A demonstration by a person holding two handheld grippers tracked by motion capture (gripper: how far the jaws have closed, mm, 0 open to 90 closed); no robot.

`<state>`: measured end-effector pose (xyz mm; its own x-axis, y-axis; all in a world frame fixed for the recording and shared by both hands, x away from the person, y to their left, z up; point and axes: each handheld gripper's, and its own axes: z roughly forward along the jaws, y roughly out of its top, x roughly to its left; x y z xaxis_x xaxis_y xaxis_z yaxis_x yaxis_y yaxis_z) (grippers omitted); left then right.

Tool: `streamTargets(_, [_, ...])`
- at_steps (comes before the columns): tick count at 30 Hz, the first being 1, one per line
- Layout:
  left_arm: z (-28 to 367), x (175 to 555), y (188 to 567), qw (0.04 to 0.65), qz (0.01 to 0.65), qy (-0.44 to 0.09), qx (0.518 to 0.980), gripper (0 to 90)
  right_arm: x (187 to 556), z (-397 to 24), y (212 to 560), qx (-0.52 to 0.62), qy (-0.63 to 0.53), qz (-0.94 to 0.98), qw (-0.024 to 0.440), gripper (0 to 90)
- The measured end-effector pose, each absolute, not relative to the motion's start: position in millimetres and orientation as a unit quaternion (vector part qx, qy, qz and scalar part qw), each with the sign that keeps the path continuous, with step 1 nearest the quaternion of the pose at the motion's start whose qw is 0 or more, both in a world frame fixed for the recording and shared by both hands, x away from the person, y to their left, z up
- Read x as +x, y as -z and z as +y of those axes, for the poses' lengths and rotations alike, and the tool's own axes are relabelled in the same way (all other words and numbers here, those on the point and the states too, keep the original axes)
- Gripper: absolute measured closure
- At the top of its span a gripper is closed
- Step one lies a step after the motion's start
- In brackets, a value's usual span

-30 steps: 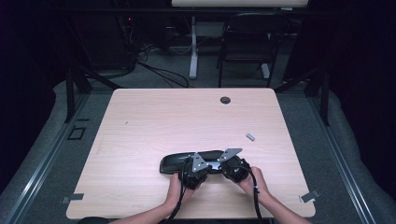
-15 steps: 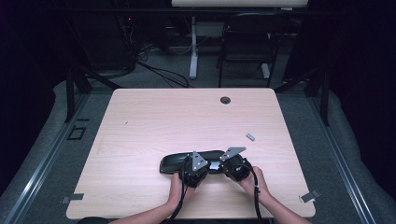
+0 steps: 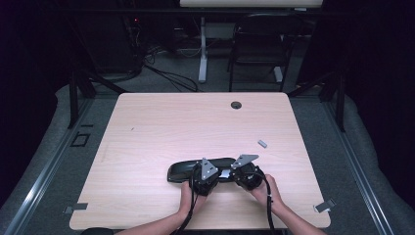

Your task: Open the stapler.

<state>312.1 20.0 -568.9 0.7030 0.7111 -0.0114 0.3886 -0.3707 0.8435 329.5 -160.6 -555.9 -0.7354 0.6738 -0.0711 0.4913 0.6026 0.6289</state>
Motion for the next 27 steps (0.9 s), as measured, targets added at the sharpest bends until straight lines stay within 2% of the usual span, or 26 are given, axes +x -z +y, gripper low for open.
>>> streamTargets(4, [19.4,312.7,570.2,0.449,0.34,-0.176,0.808,89.6,327.9,-159.1,557.2,0.321,-0.298,0.882,0.172,89.1])
streamTargets(16, [13.1,310.7,571.0,0.456,0.331,-0.196,0.802,90.0,331.1,-157.0,560.5,0.312,-0.318,0.878,0.174,89.4])
streamTargets(27, [9.3,308.8,571.1,0.453,0.349,-0.204,0.795,90.0,329.6,-152.7,559.2,0.318,-0.303,0.879,0.185,90.0])
